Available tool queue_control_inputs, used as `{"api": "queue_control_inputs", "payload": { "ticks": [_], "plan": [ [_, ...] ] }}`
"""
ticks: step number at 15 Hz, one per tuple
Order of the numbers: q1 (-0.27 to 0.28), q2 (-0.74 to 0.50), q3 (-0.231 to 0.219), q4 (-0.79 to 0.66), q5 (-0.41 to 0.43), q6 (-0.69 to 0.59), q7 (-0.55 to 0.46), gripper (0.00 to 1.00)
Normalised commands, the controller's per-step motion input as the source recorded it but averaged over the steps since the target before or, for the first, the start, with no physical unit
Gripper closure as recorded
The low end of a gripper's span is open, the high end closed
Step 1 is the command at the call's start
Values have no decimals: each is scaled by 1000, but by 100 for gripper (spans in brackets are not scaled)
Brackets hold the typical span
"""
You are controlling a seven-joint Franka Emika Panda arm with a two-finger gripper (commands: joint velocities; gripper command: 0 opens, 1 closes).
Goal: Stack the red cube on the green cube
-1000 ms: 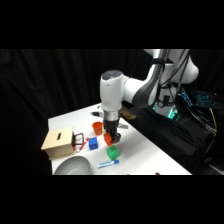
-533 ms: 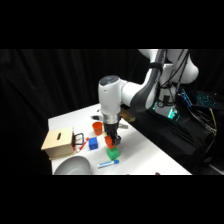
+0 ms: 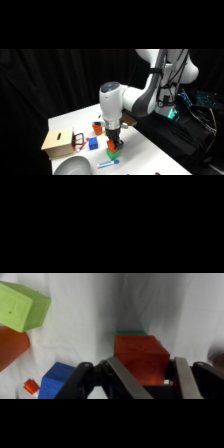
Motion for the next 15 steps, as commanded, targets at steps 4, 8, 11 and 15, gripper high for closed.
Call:
{"api": "queue_control_inputs", "payload": {
  "ticks": [4, 8, 11, 15],
  "plan": [
    [-70, 61, 64, 97, 158, 55, -195, 18],
    [-70, 15, 67, 62, 158, 72, -189, 0],
    [-28, -52, 37, 19, 96, 43, -135, 0],
    [29, -169, -16, -22, 2, -41, -53, 0]
  ]
}}
